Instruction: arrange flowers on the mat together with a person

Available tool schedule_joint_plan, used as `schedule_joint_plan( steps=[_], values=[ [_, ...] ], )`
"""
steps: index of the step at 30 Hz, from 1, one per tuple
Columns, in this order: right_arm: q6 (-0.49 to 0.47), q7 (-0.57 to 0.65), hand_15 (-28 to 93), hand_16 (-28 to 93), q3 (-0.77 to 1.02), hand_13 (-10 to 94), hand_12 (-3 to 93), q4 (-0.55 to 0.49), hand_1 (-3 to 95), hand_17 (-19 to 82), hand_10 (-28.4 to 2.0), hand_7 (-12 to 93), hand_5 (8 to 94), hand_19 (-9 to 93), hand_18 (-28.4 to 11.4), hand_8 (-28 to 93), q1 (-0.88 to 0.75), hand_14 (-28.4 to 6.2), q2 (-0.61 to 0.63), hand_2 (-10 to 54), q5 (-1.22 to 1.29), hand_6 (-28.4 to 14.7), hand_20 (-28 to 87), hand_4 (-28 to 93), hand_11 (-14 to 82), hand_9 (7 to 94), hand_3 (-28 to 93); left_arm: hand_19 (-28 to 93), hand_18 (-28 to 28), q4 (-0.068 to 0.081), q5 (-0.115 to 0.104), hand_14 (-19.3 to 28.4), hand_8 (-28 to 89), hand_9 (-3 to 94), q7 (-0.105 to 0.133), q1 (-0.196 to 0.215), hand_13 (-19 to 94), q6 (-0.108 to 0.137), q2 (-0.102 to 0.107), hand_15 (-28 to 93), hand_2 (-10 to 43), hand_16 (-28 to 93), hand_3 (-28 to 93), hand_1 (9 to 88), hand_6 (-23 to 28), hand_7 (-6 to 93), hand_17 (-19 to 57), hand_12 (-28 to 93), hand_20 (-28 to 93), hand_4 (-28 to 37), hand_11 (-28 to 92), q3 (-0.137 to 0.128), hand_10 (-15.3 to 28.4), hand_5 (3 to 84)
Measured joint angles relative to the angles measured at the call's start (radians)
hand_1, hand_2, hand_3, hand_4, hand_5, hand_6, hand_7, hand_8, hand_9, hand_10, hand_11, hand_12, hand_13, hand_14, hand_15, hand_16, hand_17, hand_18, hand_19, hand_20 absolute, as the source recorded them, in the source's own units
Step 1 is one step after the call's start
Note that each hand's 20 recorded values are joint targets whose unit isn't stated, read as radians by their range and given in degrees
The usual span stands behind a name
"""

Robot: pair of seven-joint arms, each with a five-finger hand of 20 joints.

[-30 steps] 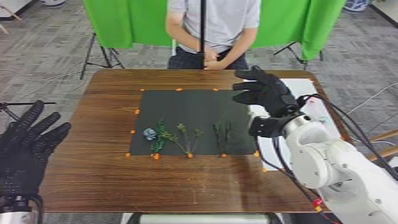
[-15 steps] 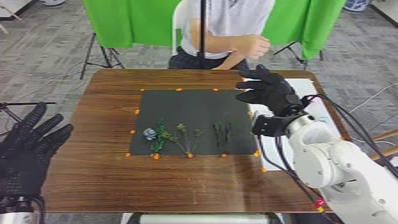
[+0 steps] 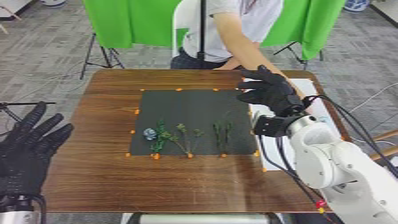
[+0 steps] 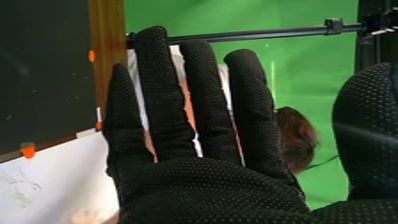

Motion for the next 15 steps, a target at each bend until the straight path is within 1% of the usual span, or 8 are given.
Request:
schedule_joint_plan(
  steps=[3,6,15],
  values=[
    [0.000,0.001,45,11,0.000,49,13.9,0.000,22.5,11,-15.6,13,54.5,54,-26.0,-12,0.000,-18.7,-0.001,1.5,0.000,0.3,11,-27,15.4,58.2,68,45,20.5,0.000,0.007,22.4,-8,31.0,-0.012,-0.006,23,0.000,-0.008,44,7.0,-6,76,18.3,4.4,9.7,-6.8,12,21,-28.3,17,0.001,15.0,31.5],
    [0.000,0.002,45,11,0.001,49,13.9,-0.001,22.5,11,-15.6,13,54.7,54,-26.1,-12,-0.002,-18.6,-0.002,1.5,0.000,0.3,11,-27,15.5,58.4,68,46,20.5,0.000,0.008,22.4,-8,31.0,-0.018,-0.007,23,0.000,-0.015,44,7.0,-6,76,18.4,4.5,9.6,-6.8,12,21,-28.3,17,0.001,15.0,31.5],
    [0.000,0.004,45,11,0.012,49,13.8,-0.012,22.6,11,-15.6,13,54.9,54,-26.0,-12,-0.015,-18.5,-0.004,1.5,0.001,0.3,11,-27,15.5,58.7,68,46,20.4,-0.001,0.007,22.4,-8,31.0,-0.016,-0.004,23,0.000,-0.015,44,7.1,-6,76,18.6,4.5,9.8,-6.7,12,21,-28.3,18,0.001,15.1,31.5]
  ],
)
